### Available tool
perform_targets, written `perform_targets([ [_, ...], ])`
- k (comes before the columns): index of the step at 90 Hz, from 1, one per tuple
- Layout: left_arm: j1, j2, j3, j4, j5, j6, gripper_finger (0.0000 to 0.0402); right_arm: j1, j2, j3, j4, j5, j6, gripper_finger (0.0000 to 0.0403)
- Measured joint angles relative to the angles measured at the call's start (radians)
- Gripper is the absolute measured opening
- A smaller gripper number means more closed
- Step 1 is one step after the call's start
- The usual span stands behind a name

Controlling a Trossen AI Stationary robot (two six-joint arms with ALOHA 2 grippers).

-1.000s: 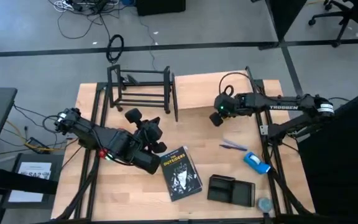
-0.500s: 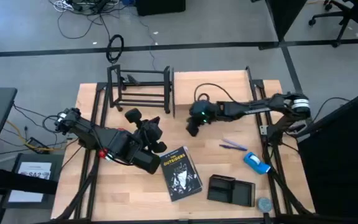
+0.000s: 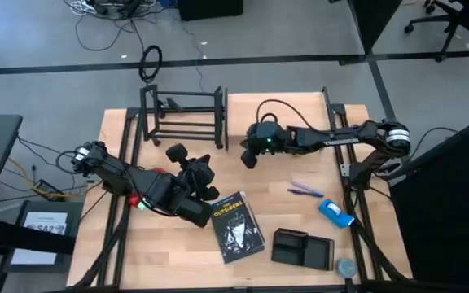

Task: Stock shelves
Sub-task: Move the shelf to the top right of the table

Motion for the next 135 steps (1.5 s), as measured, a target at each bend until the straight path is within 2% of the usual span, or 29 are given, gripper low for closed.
perform_targets([
  [9, 0.0, 0.0, 0.0, -0.002, -0.003, 0.002, 0.0, 0.027, -0.003, -0.003, -0.054, 0.013, 0.002, 0.0],
  [16, 0.0, 0.0, 0.0, 0.0, -0.001, 0.004, 0.0, 0.061, -0.017, -0.004, -0.07, 0.061, 0.002, 0.0],
  [30, -0.002, 0.0, 0.0, -0.001, 0.001, 0.005, 0.0, 0.213, -0.087, -0.002, -0.242, 0.231, 0.021, 0.0],
  [41, -0.002, 0.0, 0.0, -0.005, -0.001, 0.005, 0.0, 0.374, -0.141, -0.001, -0.458, 0.372, 0.154, 0.0],
  [47, -0.002, 0.0, 0.0, -0.007, -0.001, 0.007, 0.0, 0.442, -0.147, -0.002, -0.601, 0.346, 0.267, 0.0],
  [53, -0.002, 0.0, 0.0, -0.009, -0.006, 0.007, 0.0, 0.485, -0.147, -0.002, -0.693, 0.179, 0.39, 0.0],
  [58, -0.002, 0.0, 0.0, -0.01, -0.02, 0.008, 0.0, 0.504, -0.139, -0.002, -0.712, 0.079, 0.412, 0.0],
  [62, -0.002, 0.0, 0.0, -0.01, -0.026, 0.007, 0.0, 0.512, -0.127, -0.003, -0.689, 0.111, 0.395, 0.0],
  [66, -0.002, 0.0, 0.0, -0.01, -0.03, 0.008, 0.0, 0.517, -0.113, -0.009, -0.649, 0.244, 0.378, 0.0],
  [72, 0.0, 0.0, 0.0, -0.011, -0.035, 0.008, 0.0, 0.49, -0.092, -0.024, -0.615, 0.459, 0.376, 0.0],
  [77, 0.0, 0.0, 0.001, -0.012, -0.037, 0.008, 0.0, 0.423, -0.074, -0.035, -0.59, 0.523, 0.337, 0.0],
  [91, 0.0, 0.0, 0.0, -0.013, -0.037, 0.007, 0.0, 0.223, -0.054, -0.069, -0.567, 0.472, 0.27, 0.0],
  [107, 0.0, 0.0, 0.001, -0.012, -0.037, 0.005, 0.0, 0.08, -0.054, -0.083, -0.518, 0.425, 0.18, 0.0],
  [135, 0.0, 0.0, 0.001, -0.004, -0.036, 0.003, 0.0, -0.043, -0.044, -0.12, -0.386, 0.363, 0.09, 0.0],
])
